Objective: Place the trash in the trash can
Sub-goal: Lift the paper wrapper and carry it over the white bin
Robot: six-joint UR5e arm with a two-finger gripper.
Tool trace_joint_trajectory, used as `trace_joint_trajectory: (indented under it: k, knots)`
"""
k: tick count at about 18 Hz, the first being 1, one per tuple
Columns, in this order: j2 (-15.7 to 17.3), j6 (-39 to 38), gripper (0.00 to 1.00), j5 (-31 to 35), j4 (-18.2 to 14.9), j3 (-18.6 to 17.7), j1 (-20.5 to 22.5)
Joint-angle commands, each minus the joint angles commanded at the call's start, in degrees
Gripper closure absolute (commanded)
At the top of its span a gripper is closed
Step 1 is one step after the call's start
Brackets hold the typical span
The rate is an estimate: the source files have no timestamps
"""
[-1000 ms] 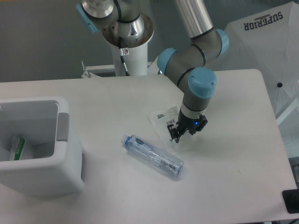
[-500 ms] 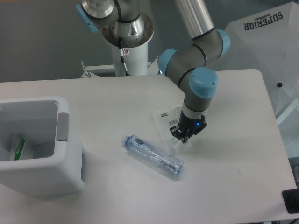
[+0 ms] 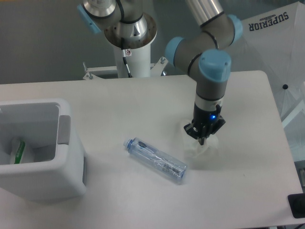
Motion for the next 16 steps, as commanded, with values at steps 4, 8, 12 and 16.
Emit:
trace_joint_trajectory:
  k: [4,8,12,16]
  knots:
    - [2.4,-8.0,0.87,-11.2,-0.1,7.1,1.2]
    - [6.3,-13.3,0.87,-18.4,0.0,9.2,0.8]
    - [10.6,-17.5,0.87,-22.5,0.0,9.3,-1.2]
    - [13.8,-23.0,0.87,-22.6,0.1,9.2,-6.0]
